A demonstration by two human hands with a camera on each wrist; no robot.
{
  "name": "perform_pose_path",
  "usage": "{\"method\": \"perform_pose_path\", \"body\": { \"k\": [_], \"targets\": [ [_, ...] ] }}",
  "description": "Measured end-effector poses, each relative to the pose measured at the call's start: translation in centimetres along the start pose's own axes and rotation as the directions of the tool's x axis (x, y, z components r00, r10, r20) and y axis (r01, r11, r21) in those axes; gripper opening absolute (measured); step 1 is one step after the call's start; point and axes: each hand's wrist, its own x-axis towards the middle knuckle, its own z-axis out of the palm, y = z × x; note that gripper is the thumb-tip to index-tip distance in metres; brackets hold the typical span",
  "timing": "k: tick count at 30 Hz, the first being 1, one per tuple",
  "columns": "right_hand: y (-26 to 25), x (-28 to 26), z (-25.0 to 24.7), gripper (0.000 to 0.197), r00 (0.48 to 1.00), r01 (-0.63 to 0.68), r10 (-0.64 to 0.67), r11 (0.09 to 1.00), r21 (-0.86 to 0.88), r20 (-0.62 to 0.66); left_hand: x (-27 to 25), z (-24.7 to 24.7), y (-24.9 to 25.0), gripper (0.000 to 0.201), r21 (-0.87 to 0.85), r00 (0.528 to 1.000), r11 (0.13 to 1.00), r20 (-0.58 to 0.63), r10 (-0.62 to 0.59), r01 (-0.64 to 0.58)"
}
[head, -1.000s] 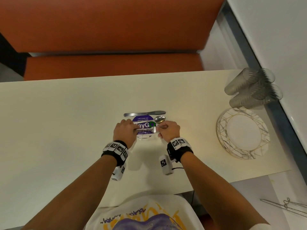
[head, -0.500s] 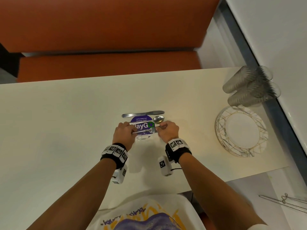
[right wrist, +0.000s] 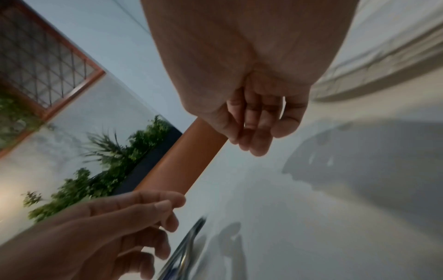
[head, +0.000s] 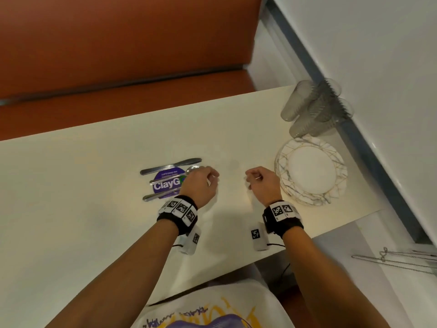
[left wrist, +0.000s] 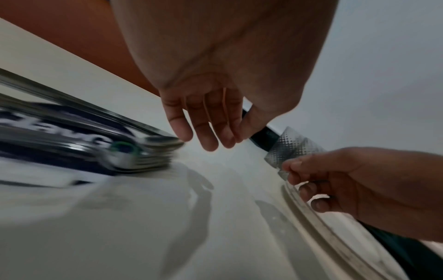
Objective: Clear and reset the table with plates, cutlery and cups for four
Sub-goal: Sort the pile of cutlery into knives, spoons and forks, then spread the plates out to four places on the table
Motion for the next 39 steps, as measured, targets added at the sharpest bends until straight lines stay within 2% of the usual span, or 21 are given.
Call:
{"method": "perform_pose_path", "body": {
  "k": [2, 8, 11, 15, 18, 21, 26, 31, 35, 37, 39],
  "targets": [
    [1.1, 1.6, -3.8, 0.014, 0.998, -0.004, 0.004, 1.0, -0.008, -0.059, 1.8, 2.0, 2.7, 0.015, -0.038, 1.0, 0.999, 0.015, 0.012, -0.011],
    [5.7, 7.3, -14.4, 0.014, 0.978, -0.017, -0.012, 0.99, -0.141, -0.206, 6.8, 9.0, 10.2, 0.02, -0.098, 0.992, 0.993, 0.115, -0.05, 0.062],
    [8.6, 10.3, -18.1, 0.021, 0.959, -0.063, -0.015, 0.963, -0.262, -0.283, 8.9, 12.3, 12.7, 0.041, -0.053, 0.972, 0.988, 0.197, -0.13, 0.143],
    [11.1, 12.7, -21.3, 0.041, 0.953, -0.231, 0.102, 0.854, -0.466, -0.285, 10.3, 15.6, 14.0, 0.075, 0.021, 0.916, 0.951, 0.265, -0.302, 0.308],
    [12.7, 13.8, -22.1, 0.048, 0.964, -0.238, 0.146, 0.848, -0.473, -0.223, 10.3, 17.0, 14.5, 0.08, 0.031, 0.897, 0.934, 0.269, -0.35, 0.355],
    [13.5, 14.4, -22.2, 0.049, 0.97, -0.223, 0.15, 0.866, -0.449, -0.192, 10.5, 17.7, 14.6, 0.079, 0.017, 0.904, 0.931, 0.231, -0.36, 0.366],
    [13.5, 14.8, -22.1, 0.046, 0.972, -0.216, 0.163, 0.908, -0.36, -0.171, 10.7, 18.4, 14.7, 0.072, 0.009, 0.899, 0.931, 0.259, -0.354, 0.364],
    [13.2, 15.1, -22.0, 0.051, 0.963, -0.249, 0.212, 0.938, -0.243, -0.168, 10.8, 18.1, 14.4, 0.066, -0.04, 0.858, 0.889, 0.288, -0.426, 0.455],
    [13.0, 14.9, -21.2, 0.062, 0.956, -0.291, 0.291, 0.918, -0.27, -0.04, 9.9, 17.3, 13.7, 0.057, -0.109, 0.807, 0.824, 0.309, -0.504, 0.556],
    [12.7, 14.6, -20.5, 0.059, 0.96, -0.266, 0.28, 0.92, -0.289, 0.009, 9.2, 16.8, 13.0, 0.054, -0.193, 0.774, 0.763, 0.322, -0.545, 0.617],
    [12.4, 14.1, -19.7, 0.053, 0.962, -0.239, 0.265, 0.931, -0.277, 0.059, 8.4, 15.9, 12.3, 0.05, -0.269, 0.765, 0.719, 0.287, -0.576, 0.641]
  ]
}}
